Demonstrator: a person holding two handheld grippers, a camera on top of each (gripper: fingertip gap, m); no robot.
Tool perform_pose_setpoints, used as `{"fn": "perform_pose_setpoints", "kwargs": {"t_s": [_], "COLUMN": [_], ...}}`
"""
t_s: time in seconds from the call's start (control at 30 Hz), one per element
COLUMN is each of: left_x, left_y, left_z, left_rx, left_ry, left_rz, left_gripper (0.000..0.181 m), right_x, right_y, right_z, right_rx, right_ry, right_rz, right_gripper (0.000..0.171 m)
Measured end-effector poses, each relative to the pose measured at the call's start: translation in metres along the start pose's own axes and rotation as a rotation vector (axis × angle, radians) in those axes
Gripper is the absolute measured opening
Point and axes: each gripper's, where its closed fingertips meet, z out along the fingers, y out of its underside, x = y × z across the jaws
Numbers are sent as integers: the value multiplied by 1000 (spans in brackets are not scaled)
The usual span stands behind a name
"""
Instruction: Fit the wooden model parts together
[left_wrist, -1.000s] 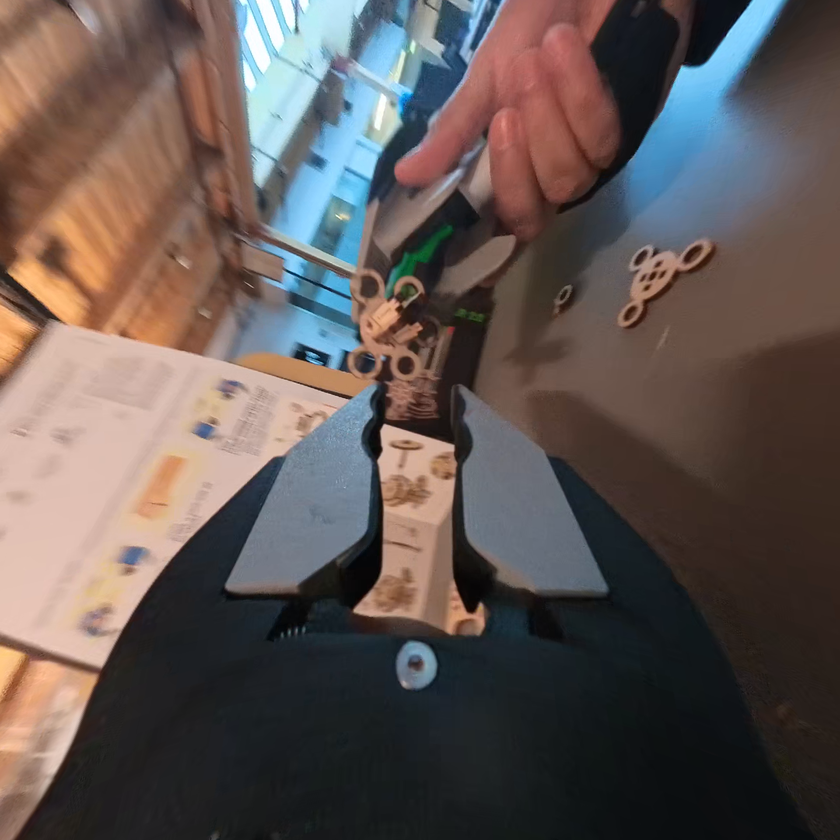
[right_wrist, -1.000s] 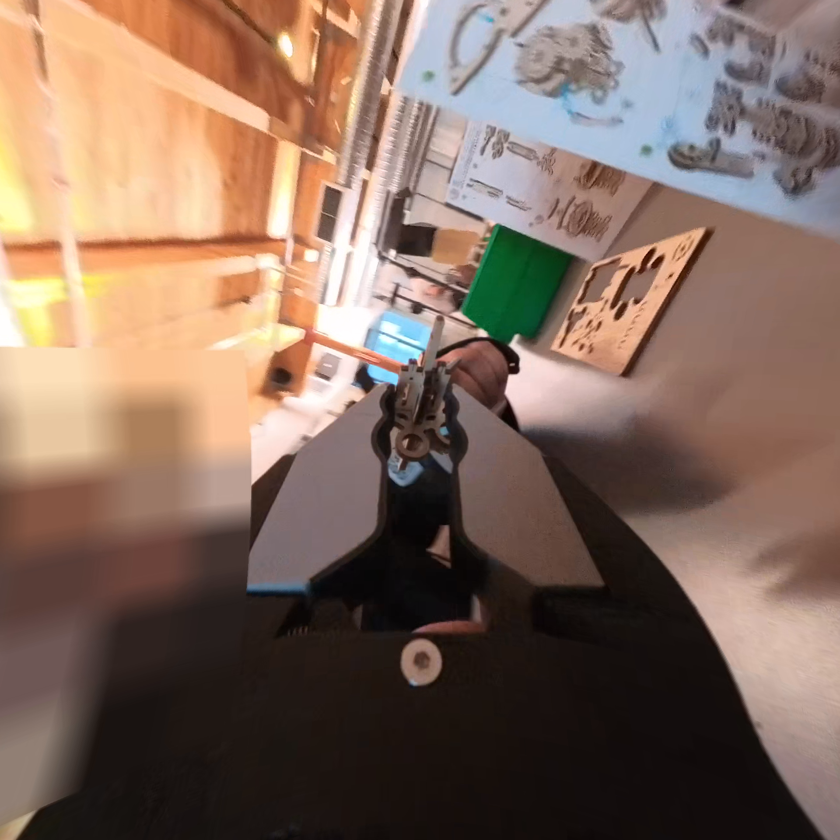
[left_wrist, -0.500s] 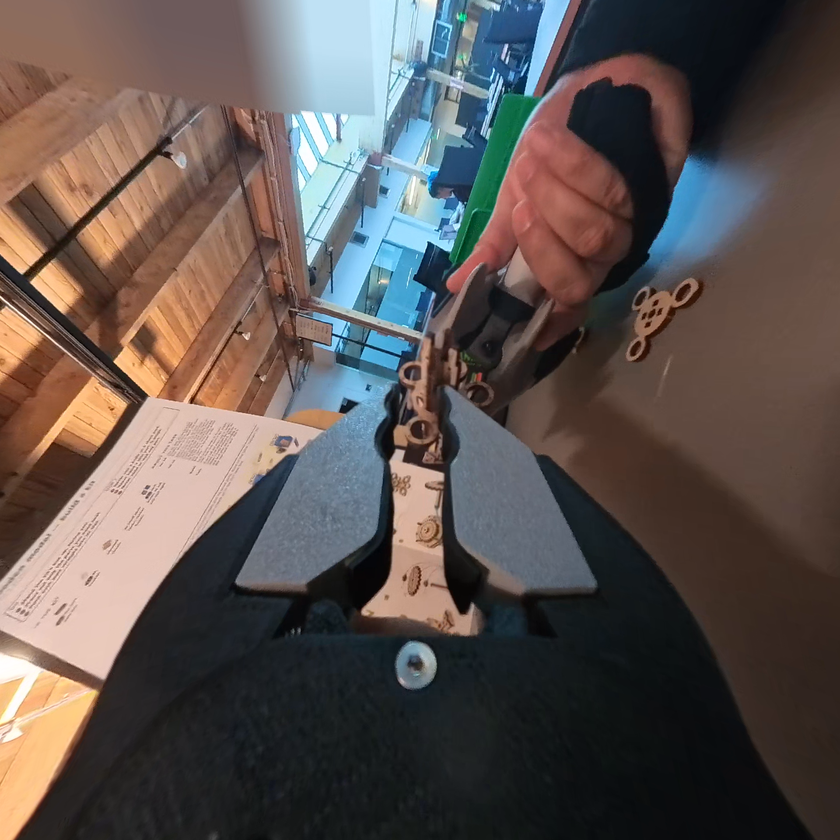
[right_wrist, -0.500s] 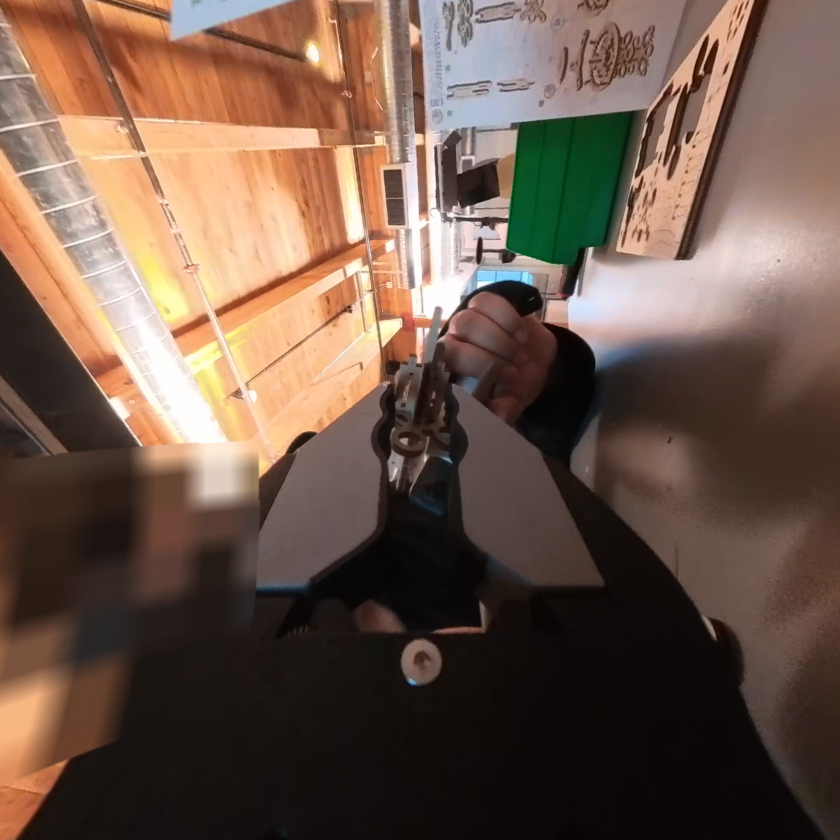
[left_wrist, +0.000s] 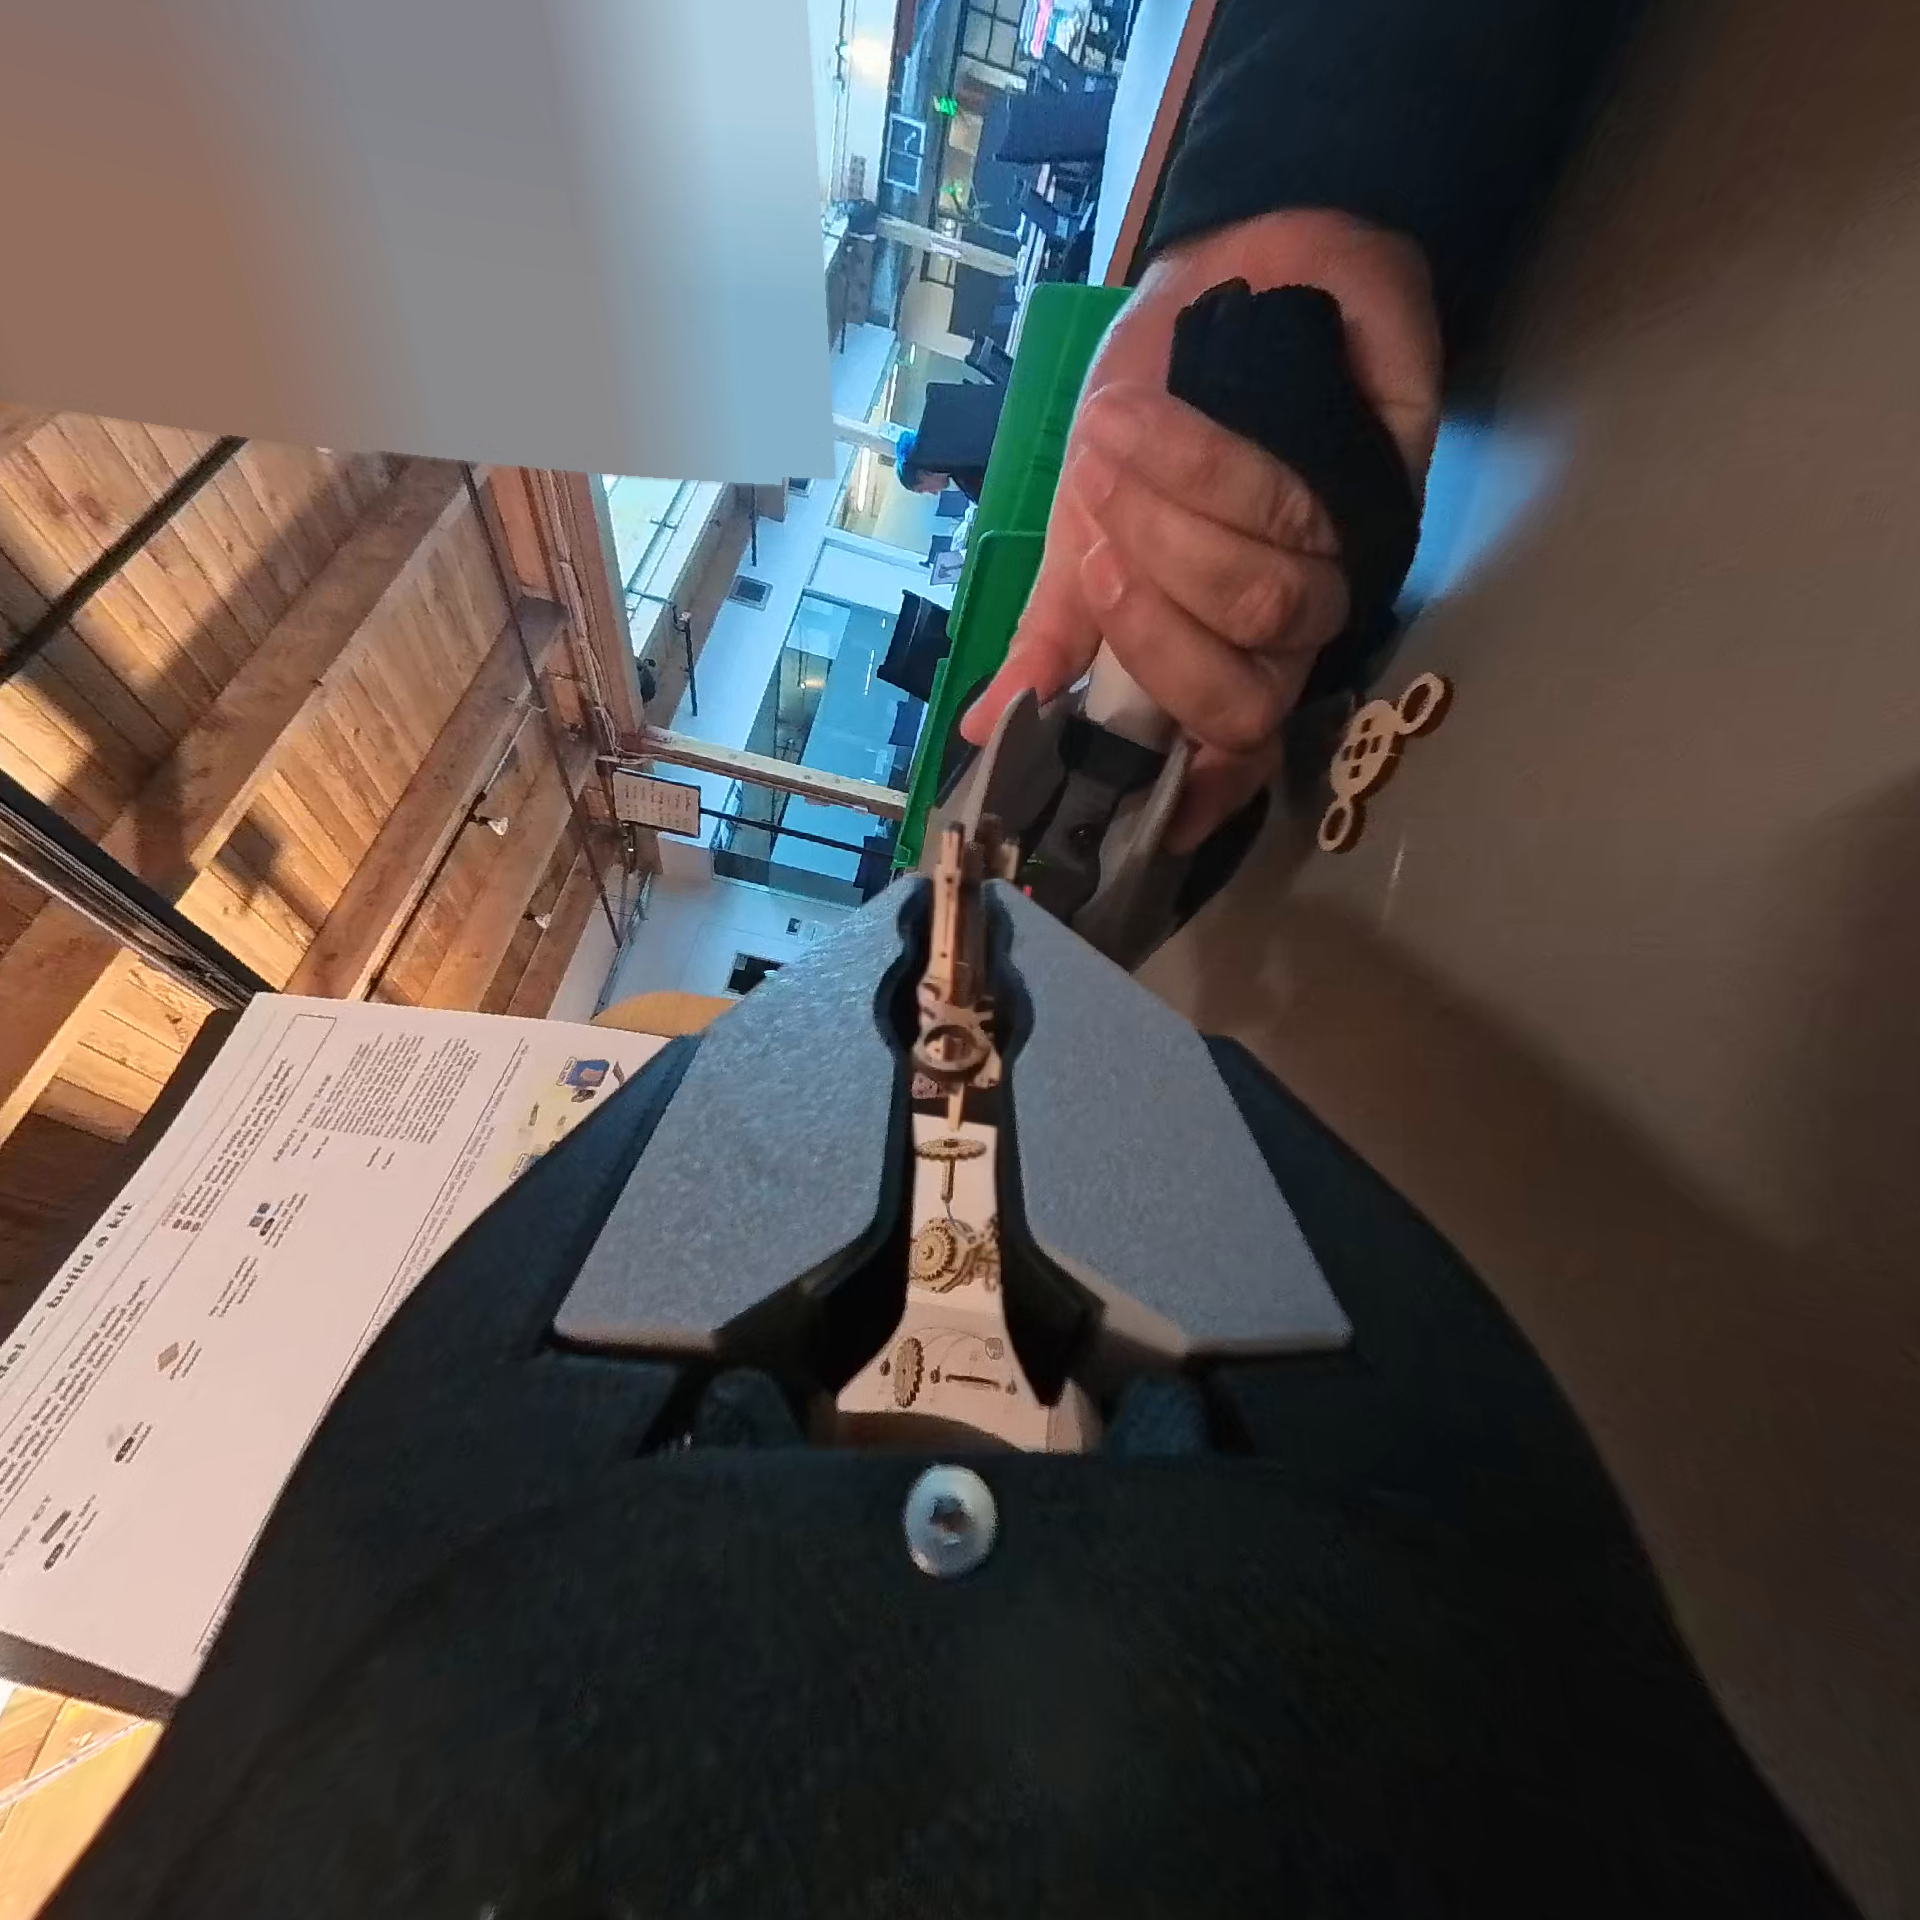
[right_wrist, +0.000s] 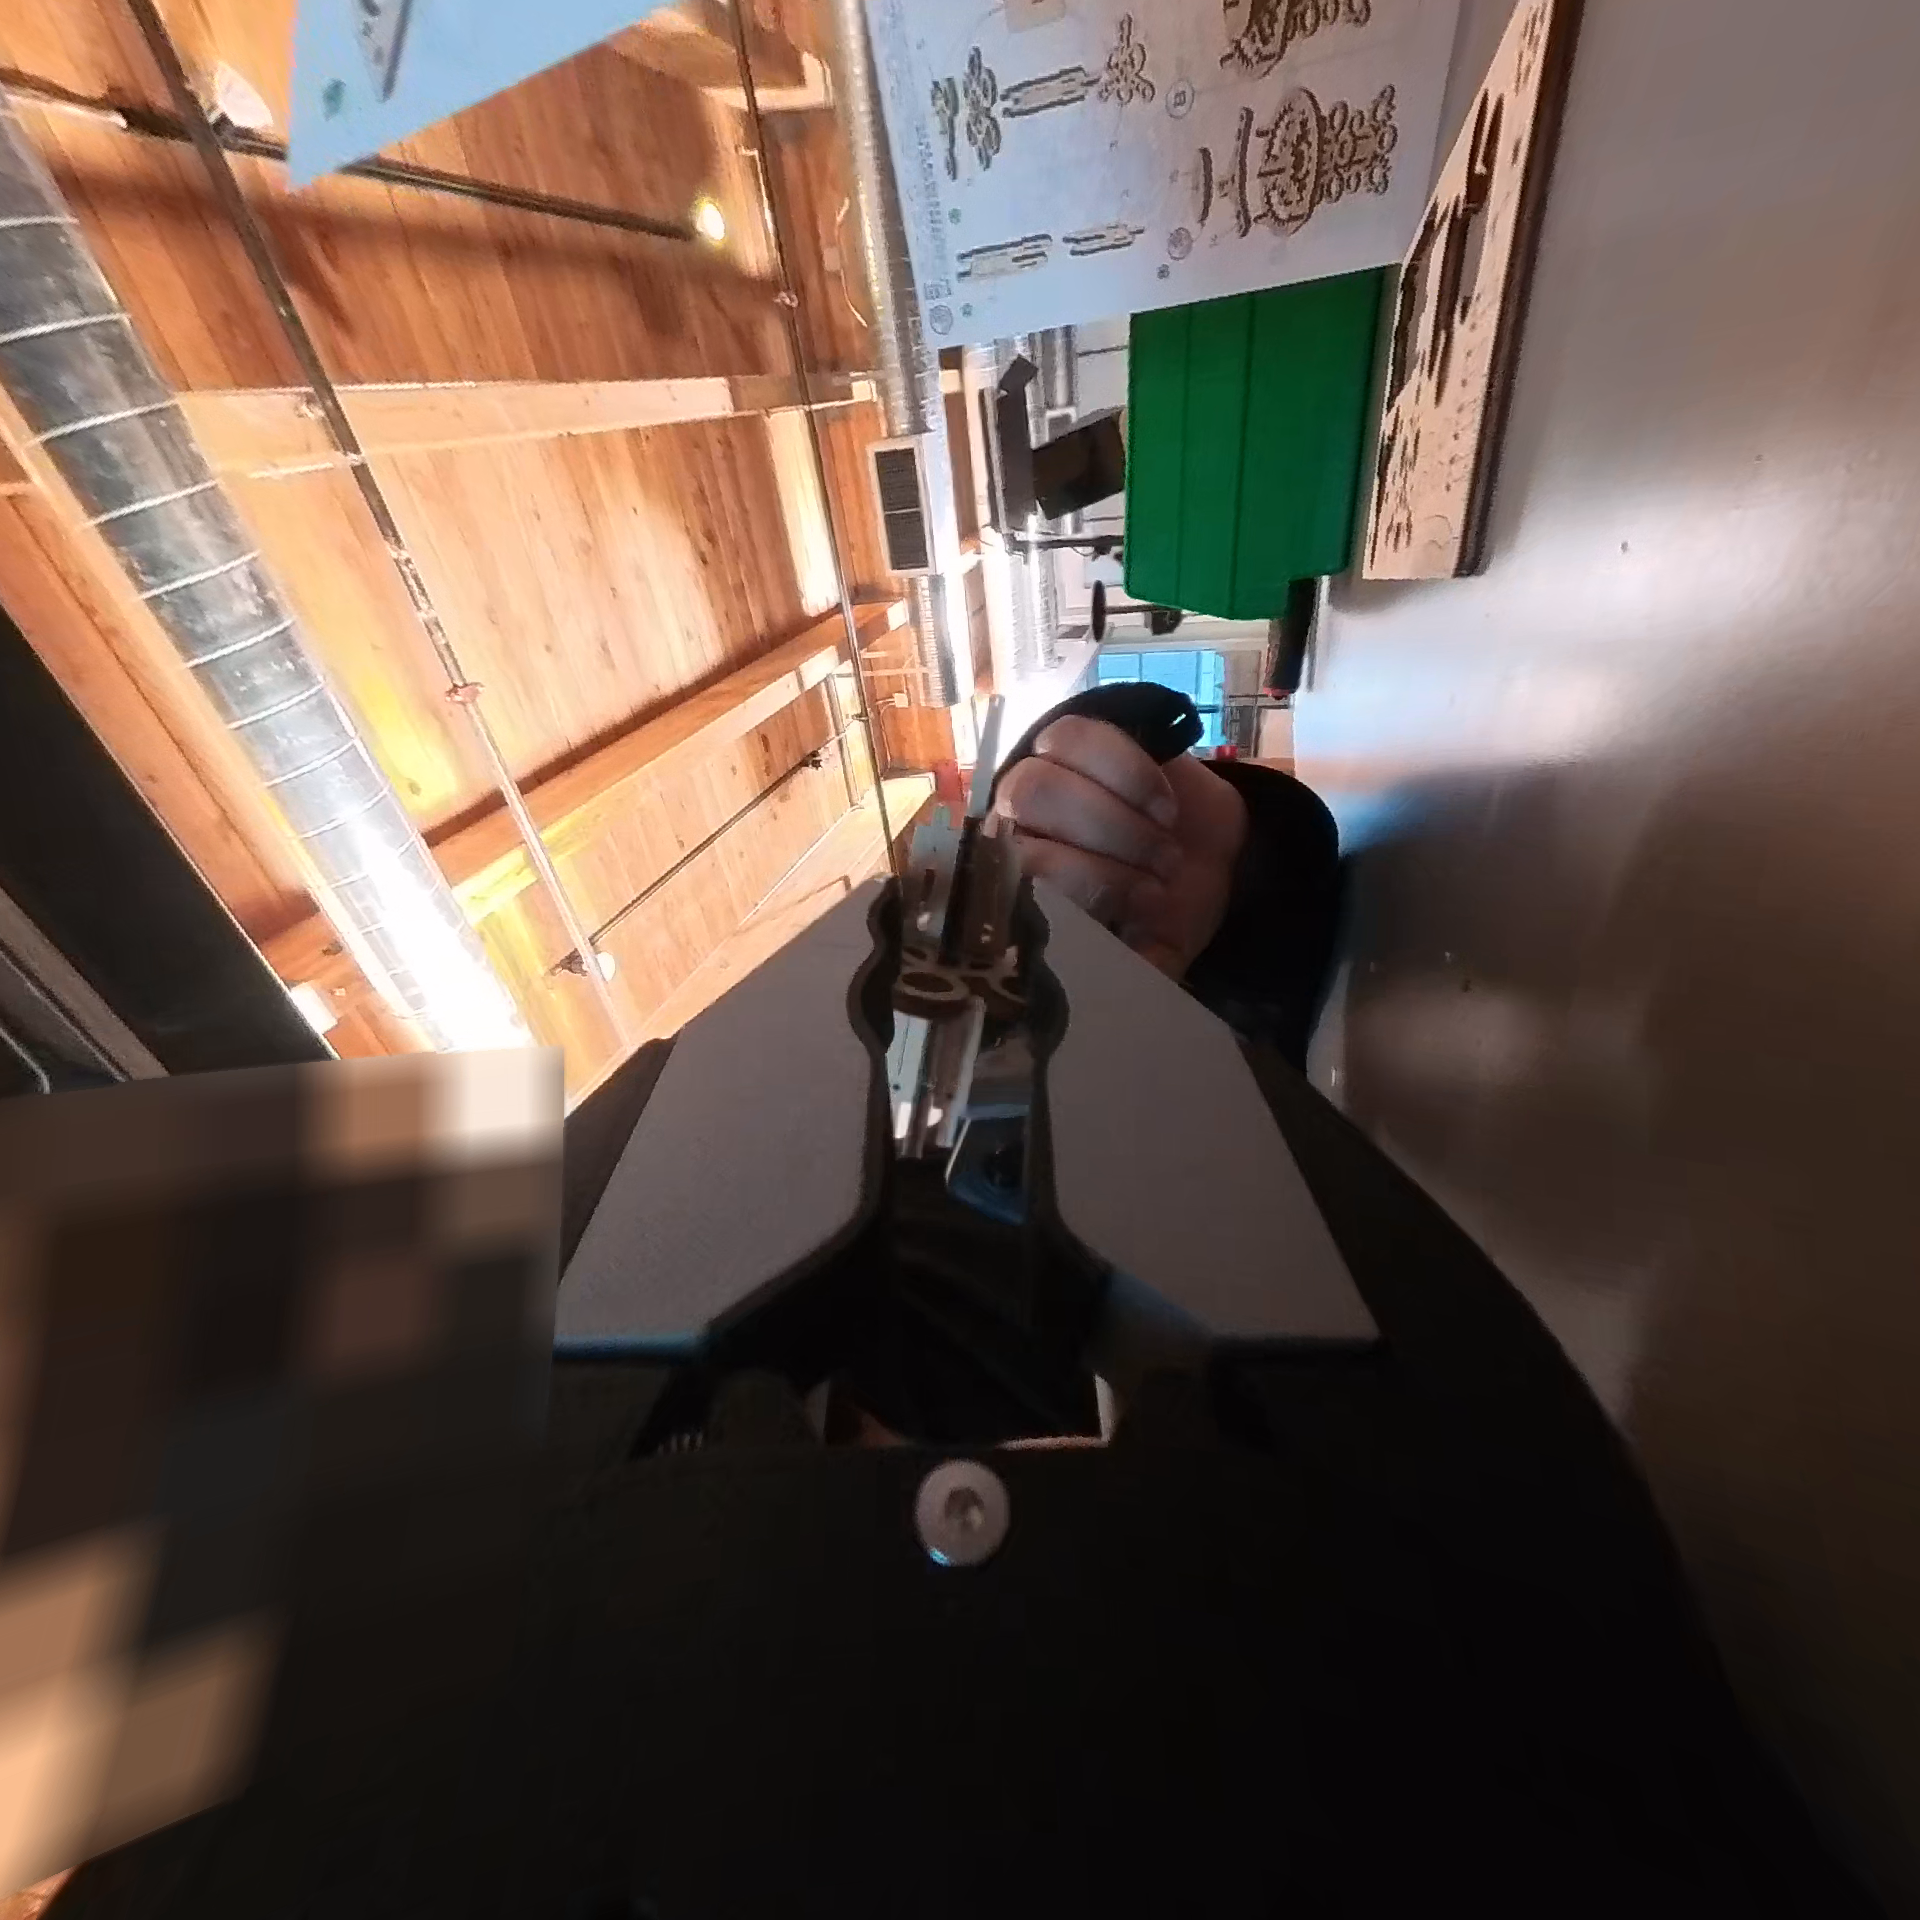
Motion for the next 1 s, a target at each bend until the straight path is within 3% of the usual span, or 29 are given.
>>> {"fn": "perform_pose_setpoints", "kwargs": {"t_s": [0.13,0.37,0.57,0.77,1.0], "left_x": [0,3,-14,-43,-45], "left_y": [3,4,8,24,23], "left_z": [0,2,0,-8,-10], "left_rx": [-11,-23,19,59,39], "left_ry": [-1,21,29,-18,-29], "left_rz": [-7,-21,-354,-645,-568], "left_gripper": [11,1,0,0,0], "right_x": [2,2,-4,-6,-2], "right_y": [-2,-3,-6,-4,5], "right_z": [0,-1,-5,-10,-7], "right_rx": [16,32,44,31,-27], "right_ry": [12,8,-4,26,35], "right_rz": [-3,-3,-53,-134,-142], "right_gripper": [17,17,23,41,45]}}
